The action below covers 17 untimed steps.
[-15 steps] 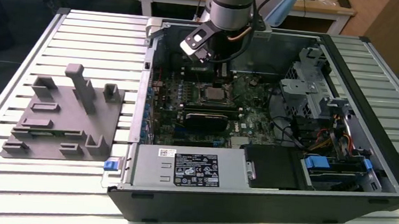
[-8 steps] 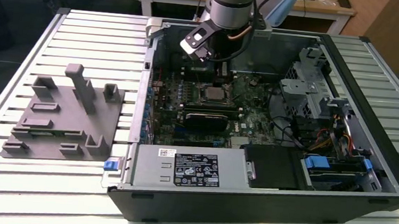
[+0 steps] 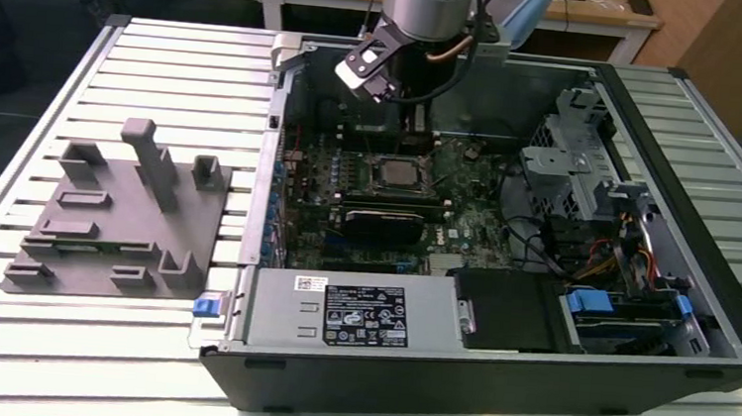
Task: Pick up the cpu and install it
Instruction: 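Close the cpu cover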
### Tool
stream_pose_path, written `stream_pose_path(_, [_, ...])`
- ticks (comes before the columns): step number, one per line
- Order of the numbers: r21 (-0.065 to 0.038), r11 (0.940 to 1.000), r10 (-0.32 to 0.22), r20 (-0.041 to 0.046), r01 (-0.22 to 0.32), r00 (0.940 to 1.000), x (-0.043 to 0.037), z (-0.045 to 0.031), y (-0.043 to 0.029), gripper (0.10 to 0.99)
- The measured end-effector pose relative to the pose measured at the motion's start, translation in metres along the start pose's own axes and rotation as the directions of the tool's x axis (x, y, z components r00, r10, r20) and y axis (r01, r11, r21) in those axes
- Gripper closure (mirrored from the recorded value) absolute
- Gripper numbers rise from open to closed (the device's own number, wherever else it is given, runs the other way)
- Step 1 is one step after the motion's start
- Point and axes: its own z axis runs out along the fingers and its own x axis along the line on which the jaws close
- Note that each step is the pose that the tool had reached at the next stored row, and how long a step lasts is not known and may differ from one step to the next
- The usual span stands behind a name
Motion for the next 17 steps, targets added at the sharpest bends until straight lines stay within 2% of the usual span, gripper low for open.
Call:
stream_pose_path(4, [0.000, 1.0000, 0.000, -0.0001, 0.000, 1.0000, -0.0002, -0.0116, 0.0004, 0.980])
stream_pose_path(6, [0.000, 1.0000, 0.000, 0.0000, 0.000, 1.0000, -0.0003, -0.0146, 0.0005, 0.980])
stream_pose_path(17, [0.000, 1.0000, 0.000, -0.0001, 0.000, 1.0000, -0.0060, -0.0146, 0.0005, 0.980])
